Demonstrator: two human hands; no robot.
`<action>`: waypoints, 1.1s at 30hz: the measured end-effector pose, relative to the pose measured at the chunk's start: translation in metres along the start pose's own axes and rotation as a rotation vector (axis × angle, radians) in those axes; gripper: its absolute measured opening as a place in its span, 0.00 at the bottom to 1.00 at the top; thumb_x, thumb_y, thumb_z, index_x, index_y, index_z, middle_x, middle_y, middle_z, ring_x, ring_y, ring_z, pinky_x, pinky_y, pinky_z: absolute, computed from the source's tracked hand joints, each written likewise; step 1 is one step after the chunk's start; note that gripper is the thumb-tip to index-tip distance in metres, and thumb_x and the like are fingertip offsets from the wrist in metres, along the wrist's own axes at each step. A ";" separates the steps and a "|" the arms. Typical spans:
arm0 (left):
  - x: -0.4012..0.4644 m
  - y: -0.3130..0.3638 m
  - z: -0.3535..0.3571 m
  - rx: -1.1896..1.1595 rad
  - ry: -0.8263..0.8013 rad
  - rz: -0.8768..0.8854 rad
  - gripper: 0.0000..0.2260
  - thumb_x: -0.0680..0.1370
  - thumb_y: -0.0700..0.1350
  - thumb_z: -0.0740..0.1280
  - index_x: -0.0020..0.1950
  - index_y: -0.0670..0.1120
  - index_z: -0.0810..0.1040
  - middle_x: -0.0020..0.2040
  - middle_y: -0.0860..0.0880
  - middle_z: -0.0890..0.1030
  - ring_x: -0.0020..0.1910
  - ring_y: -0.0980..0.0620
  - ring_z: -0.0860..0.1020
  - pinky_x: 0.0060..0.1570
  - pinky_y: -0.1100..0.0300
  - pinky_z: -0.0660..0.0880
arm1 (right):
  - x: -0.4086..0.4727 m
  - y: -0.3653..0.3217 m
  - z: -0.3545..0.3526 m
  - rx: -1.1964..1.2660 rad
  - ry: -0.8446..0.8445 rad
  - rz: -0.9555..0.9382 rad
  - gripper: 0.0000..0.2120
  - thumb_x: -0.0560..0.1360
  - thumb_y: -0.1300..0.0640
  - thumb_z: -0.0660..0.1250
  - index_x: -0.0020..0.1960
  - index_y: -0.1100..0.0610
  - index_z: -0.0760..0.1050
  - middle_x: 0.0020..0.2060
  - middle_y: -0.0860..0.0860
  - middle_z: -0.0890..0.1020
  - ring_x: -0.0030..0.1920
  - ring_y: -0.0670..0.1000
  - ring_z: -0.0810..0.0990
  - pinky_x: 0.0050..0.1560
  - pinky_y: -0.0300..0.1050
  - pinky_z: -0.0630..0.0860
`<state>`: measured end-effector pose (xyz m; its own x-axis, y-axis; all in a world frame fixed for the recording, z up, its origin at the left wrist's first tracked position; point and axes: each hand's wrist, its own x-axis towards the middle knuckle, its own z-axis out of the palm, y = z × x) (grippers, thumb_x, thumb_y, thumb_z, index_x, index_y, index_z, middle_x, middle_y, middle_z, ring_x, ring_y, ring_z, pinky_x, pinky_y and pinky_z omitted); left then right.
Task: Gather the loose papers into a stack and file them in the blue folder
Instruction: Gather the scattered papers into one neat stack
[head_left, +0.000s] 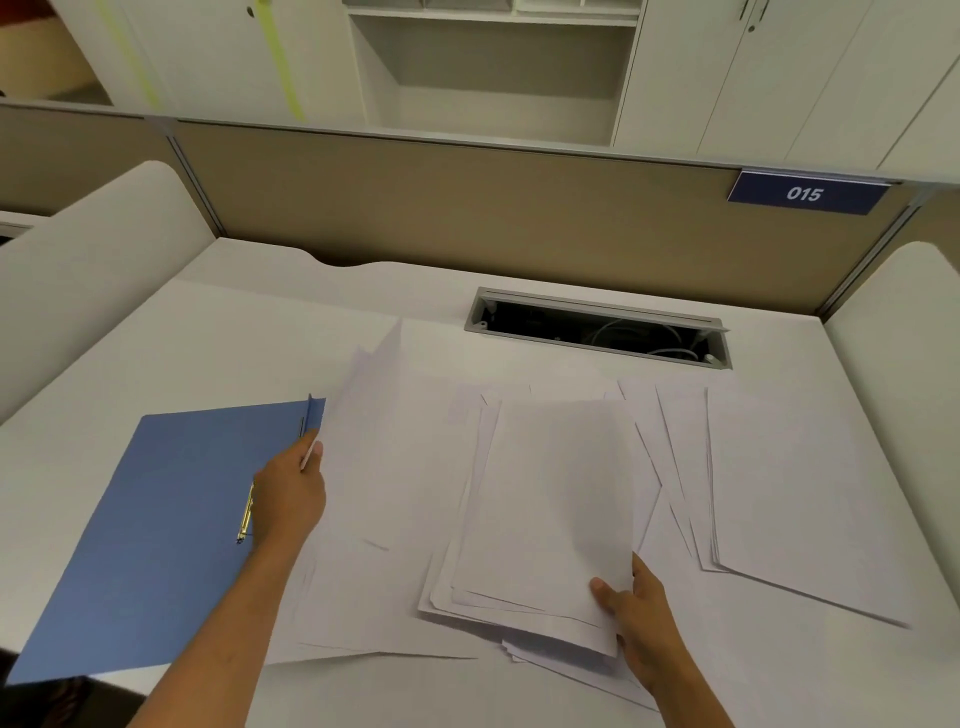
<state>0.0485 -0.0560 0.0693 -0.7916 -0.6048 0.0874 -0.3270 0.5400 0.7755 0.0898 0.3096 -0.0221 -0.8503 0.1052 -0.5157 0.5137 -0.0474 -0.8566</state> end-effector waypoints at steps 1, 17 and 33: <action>0.000 0.004 -0.002 0.012 0.020 0.027 0.14 0.82 0.43 0.58 0.64 0.40 0.77 0.55 0.38 0.81 0.51 0.41 0.78 0.51 0.57 0.69 | -0.001 -0.001 0.000 0.014 -0.009 -0.003 0.18 0.76 0.69 0.65 0.63 0.56 0.72 0.55 0.55 0.82 0.54 0.61 0.80 0.59 0.63 0.77; -0.042 0.084 -0.001 -1.088 -0.182 -0.444 0.12 0.80 0.42 0.62 0.63 0.45 0.76 0.54 0.46 0.82 0.48 0.51 0.82 0.35 0.58 0.81 | -0.016 -0.001 0.007 0.223 -0.065 0.022 0.21 0.69 0.66 0.72 0.61 0.58 0.73 0.54 0.59 0.83 0.51 0.61 0.83 0.48 0.53 0.82; -0.110 0.031 0.043 -0.246 -0.425 -0.209 0.18 0.74 0.52 0.69 0.61 0.52 0.70 0.49 0.48 0.78 0.47 0.48 0.79 0.41 0.56 0.80 | -0.022 -0.009 0.006 0.164 -0.088 -0.085 0.39 0.59 0.43 0.80 0.66 0.56 0.72 0.56 0.54 0.83 0.55 0.57 0.83 0.57 0.59 0.79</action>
<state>0.1029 0.0521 0.0569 -0.8786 -0.3669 -0.3056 -0.4094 0.2494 0.8776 0.1035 0.3014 -0.0030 -0.9001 0.0291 -0.4347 0.4204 -0.2042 -0.8841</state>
